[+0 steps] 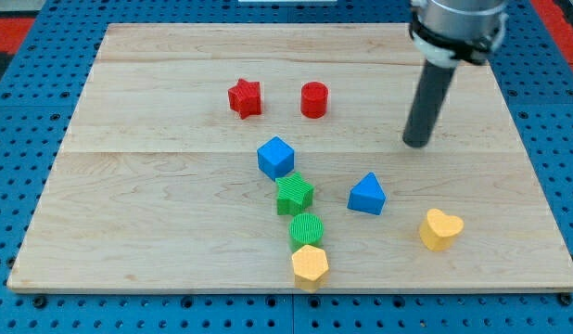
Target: Place the arm to the right side of the green circle
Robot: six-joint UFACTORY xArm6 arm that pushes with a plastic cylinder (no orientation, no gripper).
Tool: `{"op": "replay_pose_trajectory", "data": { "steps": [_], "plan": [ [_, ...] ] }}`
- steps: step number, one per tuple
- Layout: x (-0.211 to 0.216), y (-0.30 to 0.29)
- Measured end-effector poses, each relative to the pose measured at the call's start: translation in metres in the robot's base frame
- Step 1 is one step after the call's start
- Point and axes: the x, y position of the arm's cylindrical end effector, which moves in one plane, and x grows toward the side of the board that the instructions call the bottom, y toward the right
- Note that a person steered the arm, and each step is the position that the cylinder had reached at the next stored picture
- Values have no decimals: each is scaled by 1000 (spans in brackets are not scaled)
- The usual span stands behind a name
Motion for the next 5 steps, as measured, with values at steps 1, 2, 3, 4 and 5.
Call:
{"op": "replay_pose_trajectory", "data": {
  "steps": [1, 2, 3, 4, 5],
  "plan": [
    [19, -3],
    [50, 40],
    [89, -16],
    [89, -65],
    [87, -108]
  ]
}}
